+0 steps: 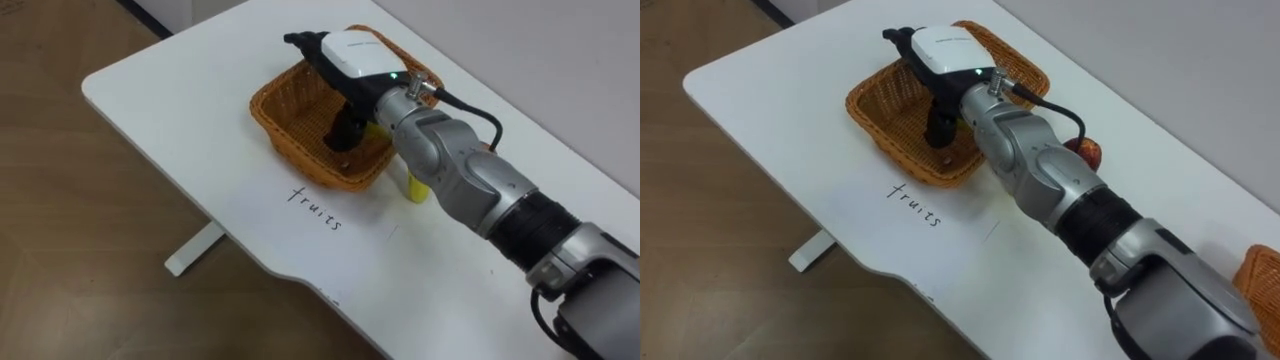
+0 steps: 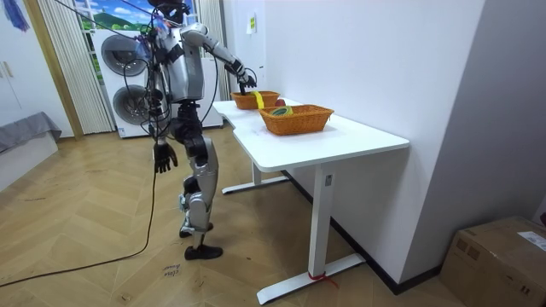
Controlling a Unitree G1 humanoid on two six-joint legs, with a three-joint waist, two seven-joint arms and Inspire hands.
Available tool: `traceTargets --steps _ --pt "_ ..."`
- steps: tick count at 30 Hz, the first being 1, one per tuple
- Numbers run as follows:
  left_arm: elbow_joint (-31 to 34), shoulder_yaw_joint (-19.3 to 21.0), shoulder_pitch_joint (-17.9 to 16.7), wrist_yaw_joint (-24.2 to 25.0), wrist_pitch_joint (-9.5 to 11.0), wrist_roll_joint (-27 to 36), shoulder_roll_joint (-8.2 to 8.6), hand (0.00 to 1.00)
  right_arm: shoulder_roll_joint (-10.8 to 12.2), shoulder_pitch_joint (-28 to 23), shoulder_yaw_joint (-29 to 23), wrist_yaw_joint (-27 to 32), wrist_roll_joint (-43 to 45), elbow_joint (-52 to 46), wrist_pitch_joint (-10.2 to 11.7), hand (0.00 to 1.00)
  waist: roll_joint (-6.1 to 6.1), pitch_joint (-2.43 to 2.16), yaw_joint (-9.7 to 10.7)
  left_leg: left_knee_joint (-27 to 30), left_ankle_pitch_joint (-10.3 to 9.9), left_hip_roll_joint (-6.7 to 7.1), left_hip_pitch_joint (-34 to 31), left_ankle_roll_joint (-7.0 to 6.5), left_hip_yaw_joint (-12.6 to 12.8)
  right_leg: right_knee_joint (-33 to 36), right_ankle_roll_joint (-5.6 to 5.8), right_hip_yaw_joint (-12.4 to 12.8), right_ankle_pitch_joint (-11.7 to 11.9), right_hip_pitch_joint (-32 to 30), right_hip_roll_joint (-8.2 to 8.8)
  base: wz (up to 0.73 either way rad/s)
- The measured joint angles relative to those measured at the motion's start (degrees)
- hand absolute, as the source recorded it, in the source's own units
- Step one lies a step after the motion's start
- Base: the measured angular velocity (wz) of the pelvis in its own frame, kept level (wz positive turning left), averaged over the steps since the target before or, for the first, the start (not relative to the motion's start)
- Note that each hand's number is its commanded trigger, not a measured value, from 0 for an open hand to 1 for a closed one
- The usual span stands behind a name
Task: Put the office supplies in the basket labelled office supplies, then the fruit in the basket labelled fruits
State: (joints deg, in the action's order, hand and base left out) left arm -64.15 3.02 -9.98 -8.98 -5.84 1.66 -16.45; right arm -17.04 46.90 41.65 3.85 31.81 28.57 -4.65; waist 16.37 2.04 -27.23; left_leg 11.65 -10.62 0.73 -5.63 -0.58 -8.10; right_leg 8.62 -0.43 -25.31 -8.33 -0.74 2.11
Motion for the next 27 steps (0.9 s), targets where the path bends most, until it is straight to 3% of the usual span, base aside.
traceTargets --steps 12,15,21,27 --pt "1.2 0.4 -0.2 -0.1 0.2 0.0 0.09 0.00 -1.5 0.0 -2.5 0.5 -0.4 -2.3 0.7 0.00 0.49 -0.14 0.7 0.1 0.0 -0.01 0.9 0.00 0.1 -0.1 0.00 0.6 0.0 0.9 -0.05 0.02" --pt "1.4 0.8 -1.2 -0.1 0.9 0.0 0.22 0.00 -1.7 0.0 -4.9 0.6 -1.2 -3.1 1.2 0.00 0.42 -0.09 1.9 0.1 0.0 -0.03 1.6 0.00 0.1 -0.1 0.01 0.9 0.0 1.8 -0.04 0.00" --pt "0.3 0.8 -1.8 -0.4 0.9 0.0 0.20 0.00 -4.6 0.0 -7.8 2.8 -3.0 -10.3 1.9 0.00 0.08 -0.04 4.7 0.1 0.0 0.00 2.5 0.00 0.6 0.0 0.01 1.5 0.0 2.6 -0.04 -0.05" --pt "0.1 0.7 -2.2 -0.5 1.0 0.0 0.58 0.00 -5.9 0.0 -8.0 4.8 -3.6 -11.6 2.2 0.00 -0.64 -0.32 5.5 0.2 0.0 -0.01 3.4 -0.01 1.3 0.0 0.00 1.8 0.0 3.3 0.03 -0.06"
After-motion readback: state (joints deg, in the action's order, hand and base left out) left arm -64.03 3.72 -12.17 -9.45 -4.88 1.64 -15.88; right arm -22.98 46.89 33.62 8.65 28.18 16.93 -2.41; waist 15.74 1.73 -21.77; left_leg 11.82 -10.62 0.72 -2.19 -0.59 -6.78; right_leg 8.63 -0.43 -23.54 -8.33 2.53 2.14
